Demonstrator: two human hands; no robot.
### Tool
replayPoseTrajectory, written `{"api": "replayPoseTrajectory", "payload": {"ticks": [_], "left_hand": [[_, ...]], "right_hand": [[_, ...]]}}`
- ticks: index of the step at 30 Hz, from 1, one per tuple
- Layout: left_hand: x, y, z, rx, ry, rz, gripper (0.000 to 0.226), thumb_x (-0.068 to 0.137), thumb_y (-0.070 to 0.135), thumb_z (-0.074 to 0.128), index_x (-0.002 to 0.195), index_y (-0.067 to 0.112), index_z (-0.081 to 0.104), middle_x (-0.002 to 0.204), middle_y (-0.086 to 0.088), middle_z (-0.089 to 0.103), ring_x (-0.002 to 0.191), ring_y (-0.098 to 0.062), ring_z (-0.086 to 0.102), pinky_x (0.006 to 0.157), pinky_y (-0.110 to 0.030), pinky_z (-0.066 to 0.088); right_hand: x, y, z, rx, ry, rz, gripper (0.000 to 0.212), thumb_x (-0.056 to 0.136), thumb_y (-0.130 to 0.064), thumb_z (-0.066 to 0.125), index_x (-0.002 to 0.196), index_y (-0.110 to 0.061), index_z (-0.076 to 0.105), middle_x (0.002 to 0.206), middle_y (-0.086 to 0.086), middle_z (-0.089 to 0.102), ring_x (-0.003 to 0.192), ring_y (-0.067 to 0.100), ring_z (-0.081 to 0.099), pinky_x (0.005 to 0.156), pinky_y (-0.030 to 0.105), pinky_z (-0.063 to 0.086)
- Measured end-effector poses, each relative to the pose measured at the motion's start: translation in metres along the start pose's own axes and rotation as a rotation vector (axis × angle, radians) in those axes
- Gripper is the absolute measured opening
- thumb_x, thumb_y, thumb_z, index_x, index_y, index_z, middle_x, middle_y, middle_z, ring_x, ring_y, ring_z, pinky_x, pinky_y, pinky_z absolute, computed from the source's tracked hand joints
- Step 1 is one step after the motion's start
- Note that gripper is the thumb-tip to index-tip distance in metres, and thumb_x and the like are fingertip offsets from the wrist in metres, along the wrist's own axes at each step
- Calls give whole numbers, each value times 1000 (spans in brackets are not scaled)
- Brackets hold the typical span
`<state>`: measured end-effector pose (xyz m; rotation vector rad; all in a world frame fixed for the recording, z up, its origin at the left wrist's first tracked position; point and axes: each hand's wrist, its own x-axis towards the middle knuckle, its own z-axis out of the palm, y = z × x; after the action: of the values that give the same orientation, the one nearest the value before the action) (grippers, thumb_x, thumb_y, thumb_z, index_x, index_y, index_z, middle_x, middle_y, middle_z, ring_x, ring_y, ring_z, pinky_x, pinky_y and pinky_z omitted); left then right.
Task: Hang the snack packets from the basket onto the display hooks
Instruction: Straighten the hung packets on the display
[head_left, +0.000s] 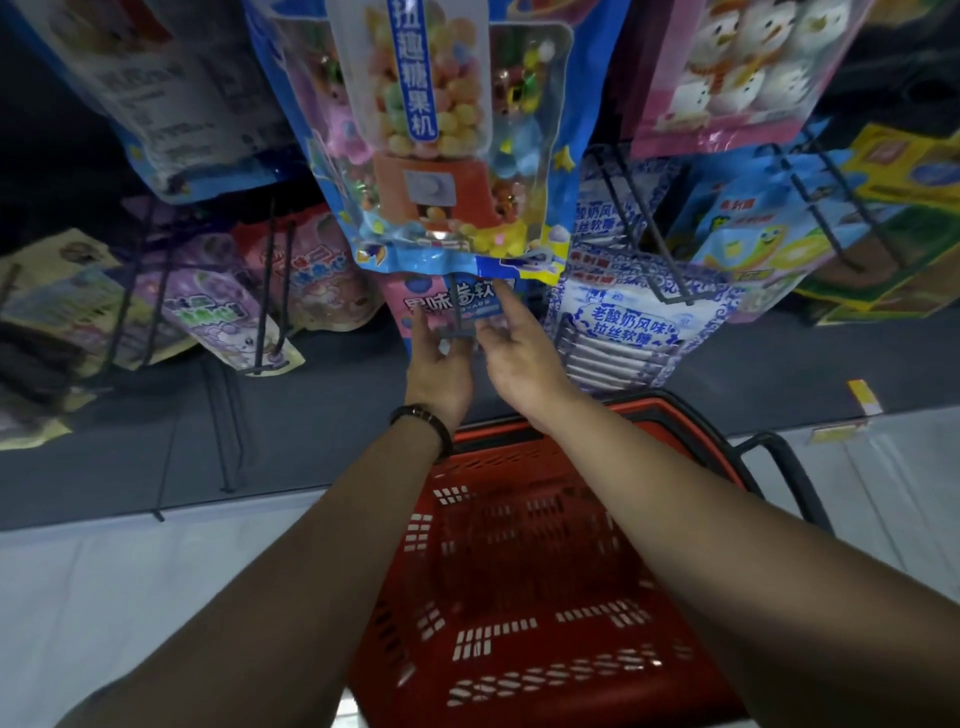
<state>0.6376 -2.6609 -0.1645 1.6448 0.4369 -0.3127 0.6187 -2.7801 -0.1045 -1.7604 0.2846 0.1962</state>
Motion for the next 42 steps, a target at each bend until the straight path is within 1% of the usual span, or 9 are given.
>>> {"api": "replayPoseTrajectory", "payload": {"ticks": [3,8,14,19,23,28,35,39,42], "left_hand": [[6,6,-2,-3,5,12,86,75,52,67,148,71,25,159,0,55,139,-28,61,112,-61,51],[7,10,1,64,12,28,88,72,57,66,152,58,30,150,1,63,128,-28,69,102,-63,57],[-29,31,7,135,16,-19,94,75,55,69,160,40,31,141,2,66,122,-26,70,101,-56,59],[-88,40,30,178,-7,21,31,103,18,63,129,21,46,119,-5,69,109,-31,71,95,-51,62],[-118,23,47,329,-65,177,3,100,26,62,98,28,62,94,0,70,87,-24,70,80,-49,59],[-138,26,82,396,-196,291,27,103,16,67,123,32,59,112,4,67,92,-18,69,80,-35,55],[-130,37,120,329,-227,227,83,101,17,70,162,52,25,159,8,42,143,-31,55,111,-58,53],[-118,49,135,258,-236,176,92,103,2,64,169,42,14,173,-2,29,149,-29,49,114,-53,51],[-107,56,144,303,-247,197,96,103,3,64,170,42,7,177,-1,19,156,-30,39,115,-56,50]], "right_hand": [[7,-5,-3,-40,17,-28,59,111,-27,52,166,-25,32,163,8,46,150,25,47,125,46,37],[4,-4,-11,-89,-2,-58,58,111,-23,53,165,-25,35,148,10,60,134,24,59,108,34,45],[-26,-5,-37,-219,-154,-69,56,109,-29,55,163,-23,41,155,8,58,139,17,56,118,34,43],[-68,6,-76,-247,-274,-98,43,97,-10,67,139,-20,67,111,-8,78,103,6,73,100,28,56],[-93,24,-115,-161,-22,-106,17,97,-11,73,107,-23,79,92,-1,80,89,18,74,84,37,59],[-81,34,-165,-141,311,-40,17,100,-12,66,112,-22,71,99,-4,75,91,16,71,85,36,56],[-60,28,-171,-15,211,-29,40,101,-21,71,137,-30,59,122,-4,61,95,6,65,75,23,52],[-42,26,-165,-18,184,-44,50,101,-22,69,148,-33,54,145,3,57,125,20,64,107,46,53],[-31,22,-166,14,156,-39,63,103,-18,67,160,-30,45,165,-2,43,153,20,40,124,40,39]]}}
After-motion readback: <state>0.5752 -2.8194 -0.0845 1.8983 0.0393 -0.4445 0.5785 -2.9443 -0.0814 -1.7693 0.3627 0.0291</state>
